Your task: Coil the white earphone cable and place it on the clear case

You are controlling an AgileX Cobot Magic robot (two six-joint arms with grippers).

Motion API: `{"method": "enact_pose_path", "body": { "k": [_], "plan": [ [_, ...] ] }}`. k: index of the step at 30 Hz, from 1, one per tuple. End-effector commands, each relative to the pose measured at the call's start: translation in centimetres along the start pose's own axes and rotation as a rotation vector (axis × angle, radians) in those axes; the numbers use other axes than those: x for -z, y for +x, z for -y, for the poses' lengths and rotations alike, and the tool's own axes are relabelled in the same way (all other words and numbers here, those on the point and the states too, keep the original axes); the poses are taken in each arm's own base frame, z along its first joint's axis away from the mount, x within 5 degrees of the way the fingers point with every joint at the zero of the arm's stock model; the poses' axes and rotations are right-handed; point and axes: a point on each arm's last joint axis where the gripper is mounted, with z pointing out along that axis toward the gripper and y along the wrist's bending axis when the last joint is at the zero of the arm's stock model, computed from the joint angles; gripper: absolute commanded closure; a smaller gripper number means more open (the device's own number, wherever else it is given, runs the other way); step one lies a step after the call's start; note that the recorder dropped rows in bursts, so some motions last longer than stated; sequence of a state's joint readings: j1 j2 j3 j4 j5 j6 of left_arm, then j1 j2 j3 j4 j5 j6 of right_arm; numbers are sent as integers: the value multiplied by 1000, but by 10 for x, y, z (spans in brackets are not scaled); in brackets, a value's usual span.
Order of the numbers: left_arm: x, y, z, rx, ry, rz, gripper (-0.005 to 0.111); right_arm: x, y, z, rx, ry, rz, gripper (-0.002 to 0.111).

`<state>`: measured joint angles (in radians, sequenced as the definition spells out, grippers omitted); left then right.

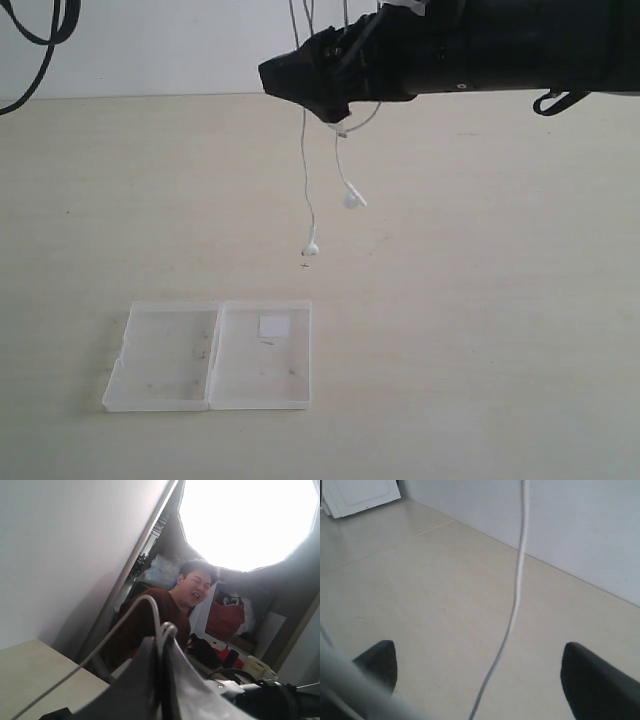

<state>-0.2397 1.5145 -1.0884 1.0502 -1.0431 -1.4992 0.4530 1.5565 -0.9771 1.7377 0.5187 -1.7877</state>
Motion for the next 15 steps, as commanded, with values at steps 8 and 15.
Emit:
{"method": "enact_pose_path", "body": {
  "k": [8, 15],
  "plan": [
    [-1, -4, 2, 15, 11, 28, 107, -7, 5, 3, -56, -7, -16, 67],
    [-1, -4, 4, 17, 30, 33, 107, -7, 5, 3, -40, -7, -16, 97]
  ]
}}
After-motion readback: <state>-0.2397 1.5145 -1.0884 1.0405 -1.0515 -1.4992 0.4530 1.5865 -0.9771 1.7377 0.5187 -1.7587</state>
